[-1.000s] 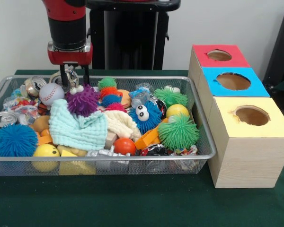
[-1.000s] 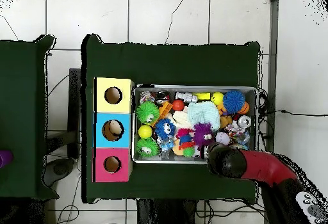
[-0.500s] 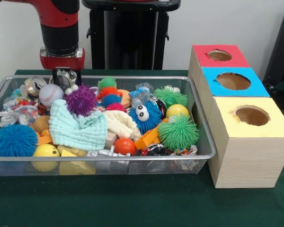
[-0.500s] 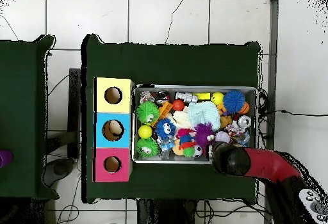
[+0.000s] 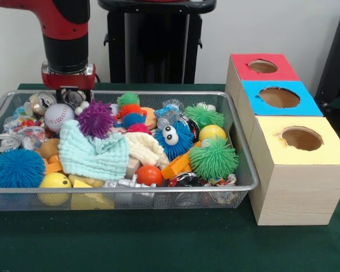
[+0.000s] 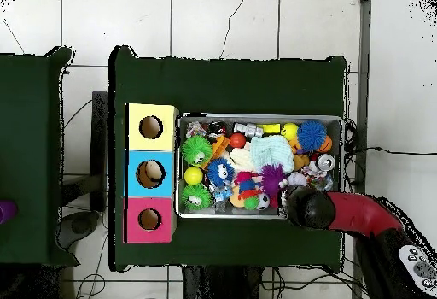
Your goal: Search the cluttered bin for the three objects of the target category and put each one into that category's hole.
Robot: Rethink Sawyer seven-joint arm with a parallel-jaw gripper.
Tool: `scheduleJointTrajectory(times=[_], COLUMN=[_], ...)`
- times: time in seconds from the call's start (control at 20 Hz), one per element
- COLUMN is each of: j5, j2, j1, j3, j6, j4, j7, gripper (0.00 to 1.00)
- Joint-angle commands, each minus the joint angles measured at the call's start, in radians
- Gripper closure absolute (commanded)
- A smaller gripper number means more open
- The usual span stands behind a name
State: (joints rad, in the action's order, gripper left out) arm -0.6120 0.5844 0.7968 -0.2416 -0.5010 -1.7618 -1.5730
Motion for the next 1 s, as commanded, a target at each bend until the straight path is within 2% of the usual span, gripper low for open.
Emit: scheduleJointTrajectory(times=[0.05, 0.25, 0.6, 1.0], j5=[-0.061, -0.059, -0.019, -0.017], j2=[-0.02, -0.002, 0.073, 0.108], j1=[-0.012, -0.025, -0.058, -0.081], j3=[-0.1, -0.097, -0.095, -0.098], j6=[-0.09, -0.098, -0.167, -0.221], j4=[0.106, 0.096, 0.074, 0.1], j7=[0.183, 0.162, 0.143, 0.156], gripper=[0.0, 0.0, 0.0, 0.0])
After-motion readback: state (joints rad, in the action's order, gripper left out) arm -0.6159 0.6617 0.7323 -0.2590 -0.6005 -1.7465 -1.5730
